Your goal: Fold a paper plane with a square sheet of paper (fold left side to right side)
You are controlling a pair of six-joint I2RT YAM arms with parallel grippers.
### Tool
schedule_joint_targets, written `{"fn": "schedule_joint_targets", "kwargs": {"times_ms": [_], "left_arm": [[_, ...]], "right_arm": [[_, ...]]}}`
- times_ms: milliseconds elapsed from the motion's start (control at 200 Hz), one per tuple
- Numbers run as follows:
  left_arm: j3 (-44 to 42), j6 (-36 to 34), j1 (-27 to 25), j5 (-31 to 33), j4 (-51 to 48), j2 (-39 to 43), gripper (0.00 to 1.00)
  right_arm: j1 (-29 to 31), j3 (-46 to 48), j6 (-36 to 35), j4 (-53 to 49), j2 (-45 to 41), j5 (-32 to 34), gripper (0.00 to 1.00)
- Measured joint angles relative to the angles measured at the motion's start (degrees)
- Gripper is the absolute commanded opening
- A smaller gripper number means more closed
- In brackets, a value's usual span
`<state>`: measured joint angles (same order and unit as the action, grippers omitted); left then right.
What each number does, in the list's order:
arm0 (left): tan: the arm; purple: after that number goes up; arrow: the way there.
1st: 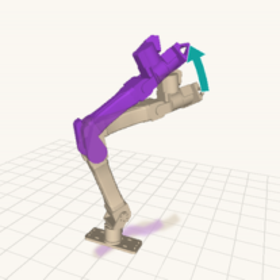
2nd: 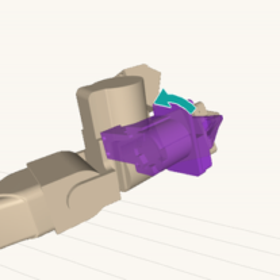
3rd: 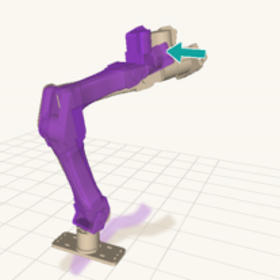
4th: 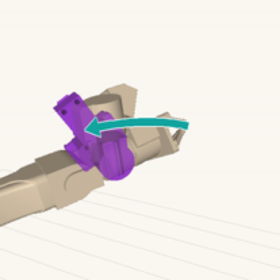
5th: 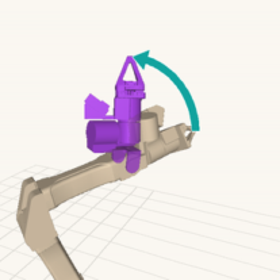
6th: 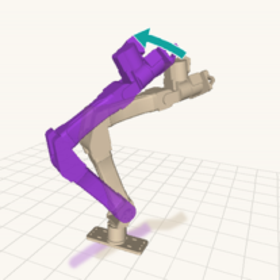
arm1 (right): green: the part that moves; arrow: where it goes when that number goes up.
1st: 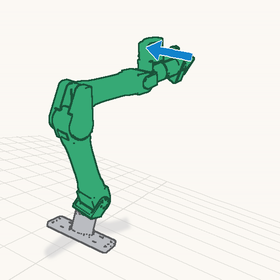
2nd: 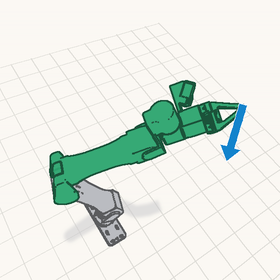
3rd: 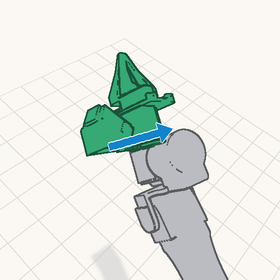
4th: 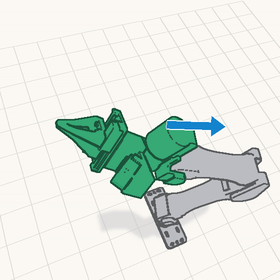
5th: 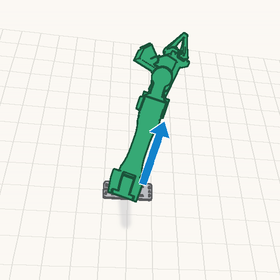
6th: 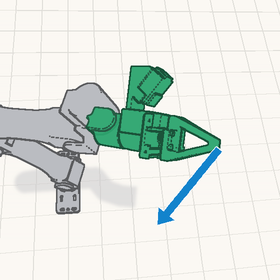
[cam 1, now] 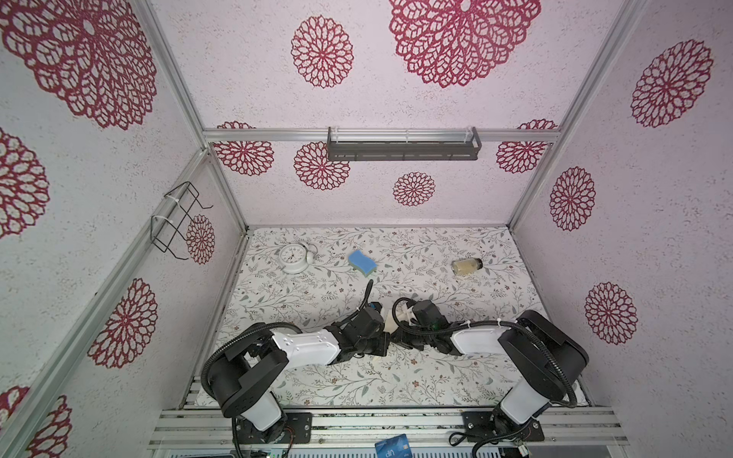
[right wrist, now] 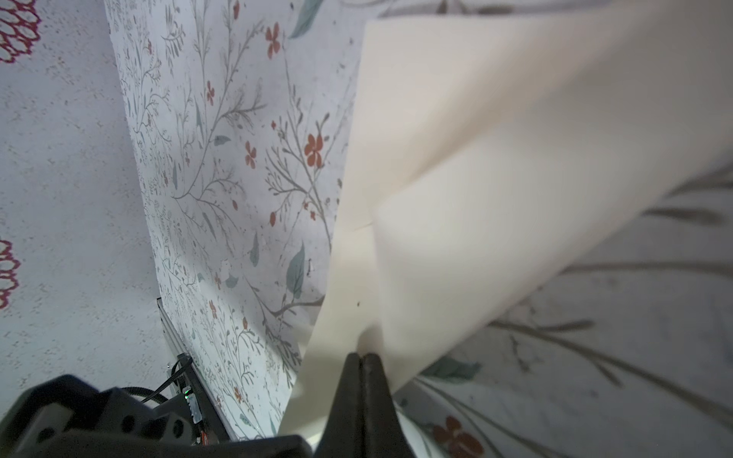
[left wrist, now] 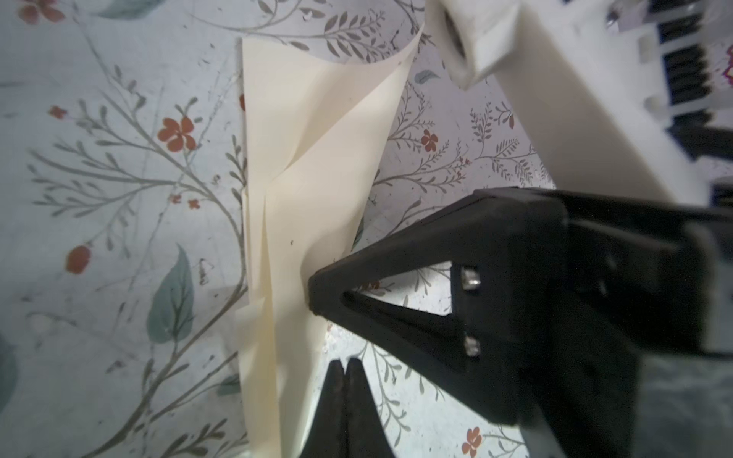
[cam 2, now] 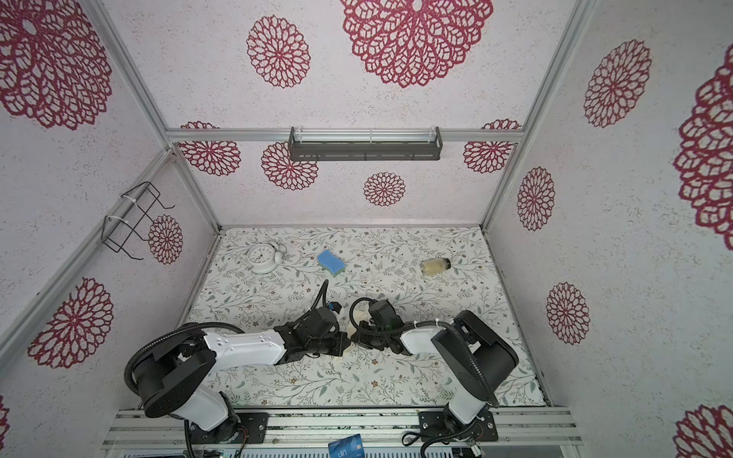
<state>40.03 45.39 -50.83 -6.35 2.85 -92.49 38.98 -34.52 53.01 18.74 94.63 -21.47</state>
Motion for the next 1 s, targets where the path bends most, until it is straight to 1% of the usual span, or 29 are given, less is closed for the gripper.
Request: {"fn": "schedule_joint_targets", "kwargs": {"times_ms": [570,836,1001], "left_arm": [[-1.42,0.85,-0.04,2.62,0.46,-1.31,0.0],[-3.15,2.1,-0.04,2.8,3.08,-1.31,0.0],[-5.38,3.54,-0.26,2.82,6.45,-0.74,0.0]], "right_arm": [[0.0,0.0,0.22,0.61,0.31,-0.04,0.0],[0.0,0.0,1.05,0.63,0.33,-0.07,0.0],[0.0,0.0,1.14,0.63,0.33,-0.07,0.0]]}}
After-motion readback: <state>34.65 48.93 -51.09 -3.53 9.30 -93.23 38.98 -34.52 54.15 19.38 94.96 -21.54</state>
